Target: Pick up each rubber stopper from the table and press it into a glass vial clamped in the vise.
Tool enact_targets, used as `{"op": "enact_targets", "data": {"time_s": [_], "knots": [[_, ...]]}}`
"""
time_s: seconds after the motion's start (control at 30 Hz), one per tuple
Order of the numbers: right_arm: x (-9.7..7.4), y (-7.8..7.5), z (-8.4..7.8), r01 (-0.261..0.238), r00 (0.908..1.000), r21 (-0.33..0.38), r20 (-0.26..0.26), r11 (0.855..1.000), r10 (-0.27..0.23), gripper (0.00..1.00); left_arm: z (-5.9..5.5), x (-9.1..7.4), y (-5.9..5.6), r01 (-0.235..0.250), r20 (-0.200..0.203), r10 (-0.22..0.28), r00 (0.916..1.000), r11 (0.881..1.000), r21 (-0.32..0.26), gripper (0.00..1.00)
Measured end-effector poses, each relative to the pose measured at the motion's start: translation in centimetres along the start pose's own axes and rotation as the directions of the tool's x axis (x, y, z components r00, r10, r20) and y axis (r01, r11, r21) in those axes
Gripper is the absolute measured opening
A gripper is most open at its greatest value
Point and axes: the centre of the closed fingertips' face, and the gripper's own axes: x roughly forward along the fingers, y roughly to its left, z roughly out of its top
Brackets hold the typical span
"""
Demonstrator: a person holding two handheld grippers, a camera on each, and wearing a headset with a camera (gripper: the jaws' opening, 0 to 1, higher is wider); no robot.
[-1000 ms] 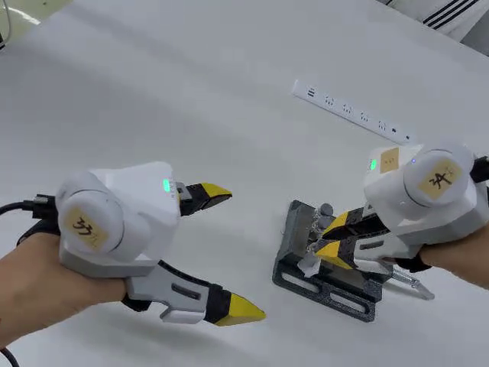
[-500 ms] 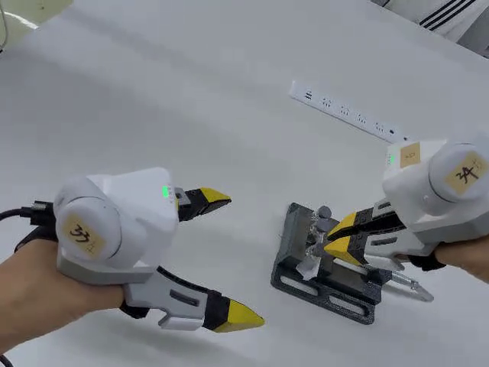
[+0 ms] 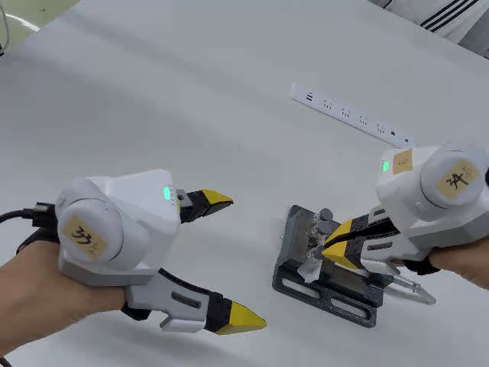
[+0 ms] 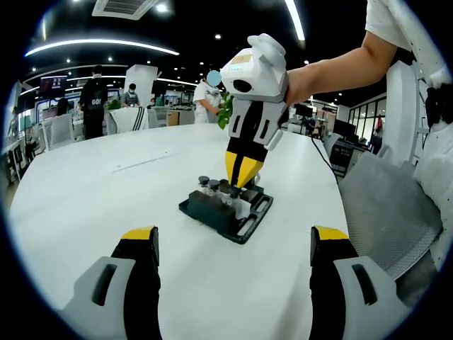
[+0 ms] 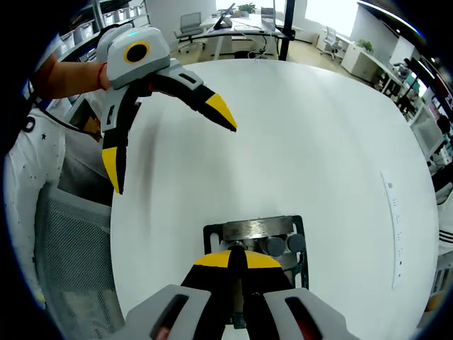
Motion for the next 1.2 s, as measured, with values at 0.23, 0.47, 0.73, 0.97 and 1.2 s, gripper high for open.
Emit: {"op": "enact_targets", "data": {"time_s": [0.23,0.47,0.73,0.97,1.2], "knots": [[0.1,0.15,-0.04,-0.003,1.0,-0.001,-0.002,1.0,0.003,0.0,-0.22,-0.03,0.16,-0.003,0.0,0.003,1.0,1.0,-0.005,0.87],[0.08,0.19,0.1,-0.003,0.9998,-0.03,-0.018,1.0,0.003,0.0,-0.06,0.15,0.16,-0.004,0.006,0.004,1.0,1.0,-0.008,0.87],[0.16,0.0,0.08,-0.008,0.9994,-0.041,-0.035,0.999,0.007,0.0,0.0,0.24,0.31,-0.006,0.011,0.006,0.9999,1.0,-0.009,0.87],[0.19,0.07,0.04,-0.013,0.9989,-0.051,-0.045,0.999,0.011,0.0,-0.05,0.35,0.39,-0.005,0.013,0.006,0.9999,1.0,-0.011,0.87],[0.24,0.09,0.02,-0.011,0.9987,-0.05,-0.051,0.999,0.009,0.0,0.14,0.47,0.45,-0.004,0.017,0.004,0.9998,1.0,-0.008,0.87]]}}
